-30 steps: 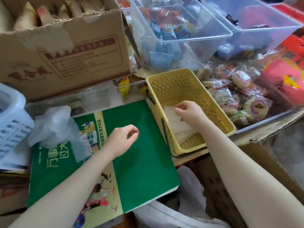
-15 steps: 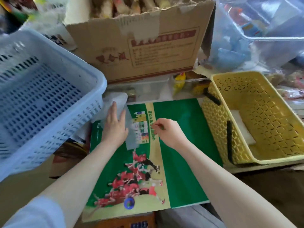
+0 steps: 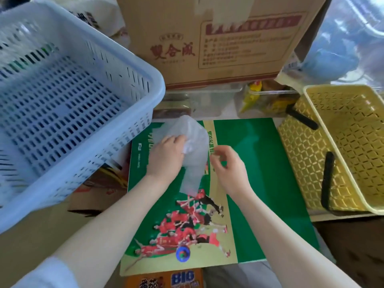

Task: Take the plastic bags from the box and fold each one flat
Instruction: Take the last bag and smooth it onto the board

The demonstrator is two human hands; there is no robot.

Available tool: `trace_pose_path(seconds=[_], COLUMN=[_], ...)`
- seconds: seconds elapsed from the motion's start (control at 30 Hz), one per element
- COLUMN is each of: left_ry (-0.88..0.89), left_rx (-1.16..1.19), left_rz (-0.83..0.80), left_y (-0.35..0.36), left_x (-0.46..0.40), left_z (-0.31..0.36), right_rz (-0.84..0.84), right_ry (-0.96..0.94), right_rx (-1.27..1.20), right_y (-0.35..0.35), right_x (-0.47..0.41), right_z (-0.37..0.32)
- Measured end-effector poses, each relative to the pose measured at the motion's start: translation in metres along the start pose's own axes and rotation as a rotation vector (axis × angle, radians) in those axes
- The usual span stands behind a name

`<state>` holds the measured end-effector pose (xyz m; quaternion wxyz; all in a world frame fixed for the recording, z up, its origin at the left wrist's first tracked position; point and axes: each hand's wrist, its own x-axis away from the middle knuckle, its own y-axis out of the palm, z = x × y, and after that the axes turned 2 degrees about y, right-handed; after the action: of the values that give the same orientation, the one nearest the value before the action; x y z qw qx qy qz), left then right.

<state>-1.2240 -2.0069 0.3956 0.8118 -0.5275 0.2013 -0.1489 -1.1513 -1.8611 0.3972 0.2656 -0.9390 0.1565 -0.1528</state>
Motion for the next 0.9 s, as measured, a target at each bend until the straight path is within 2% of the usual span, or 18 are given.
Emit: trace_pose_path(seconds=[0.07, 0.1, 0.23, 0.37, 0.43, 0.5, 0.53, 0.57, 0.63, 0.67, 0.73, 0.83, 0.9], left_ry=[-0.014, -0.025, -0.061, -0.005, 0.049, 0.087, 0.113, 0.141, 0.118, 0.076, 0.019, -0.077, -0.199], left_rx=[0.246, 0.34, 0.49, 0.812, 0.79, 0.58, 0.509, 0.479, 0.526, 0.612, 0.769, 0.869, 0.949], left_rz=[0.044, 0.05, 0.091, -0.18, -0.087, 0.09, 0.074, -0.03, -0.385, -0.538, -0.662, -0.62, -0.502], left_y=[-0.014, -0.02, -0.036, -0.052, -0.058, -0.061, -0.064, -0.067, -0.073, -0.076, -0.075, -0.075, -0.079], left_x=[0.022, 0.033, 0.068, 0.1, 0.111, 0.114, 0.112, 0.11, 0.11, 0.113, 0.125, 0.144, 0.15], left_z=[0.015, 0.02, 0.033, 0.029, 0.025, 0.018, 0.015, 0.013, 0.009, 0.008, 0.005, 0.002, 0.001], right_rz=[0.082, 0.071, -0.145, -0.245, -0.29, -0.303, -0.317, -0.343, -0.38, -0.362, -0.259, -0.072, 0.058], right_ry=[-0.002, -0.001, 0.069, 0.176, 0.257, 0.331, 0.346, 0.352, 0.339, 0.33, 0.311, 0.307, 0.325], right_rx=[-0.117, -0.186, -0.431, -0.613, -0.685, -0.701, -0.703, -0.721, -0.813, -0.871, -0.915, -0.877, -0.767], right_y=[-0.003, -0.006, -0.009, -0.006, -0.01, -0.016, -0.018, -0.02, -0.022, -0.023, -0.027, -0.035, -0.042], right_x=[0.005, 0.009, 0.033, 0.056, 0.066, 0.077, 0.084, 0.091, 0.106, 0.113, 0.124, 0.138, 0.144], right_z=[-0.009, -0.012, -0.026, -0.028, -0.028, -0.026, -0.026, -0.026, -0.03, -0.031, -0.029, -0.02, -0.008])
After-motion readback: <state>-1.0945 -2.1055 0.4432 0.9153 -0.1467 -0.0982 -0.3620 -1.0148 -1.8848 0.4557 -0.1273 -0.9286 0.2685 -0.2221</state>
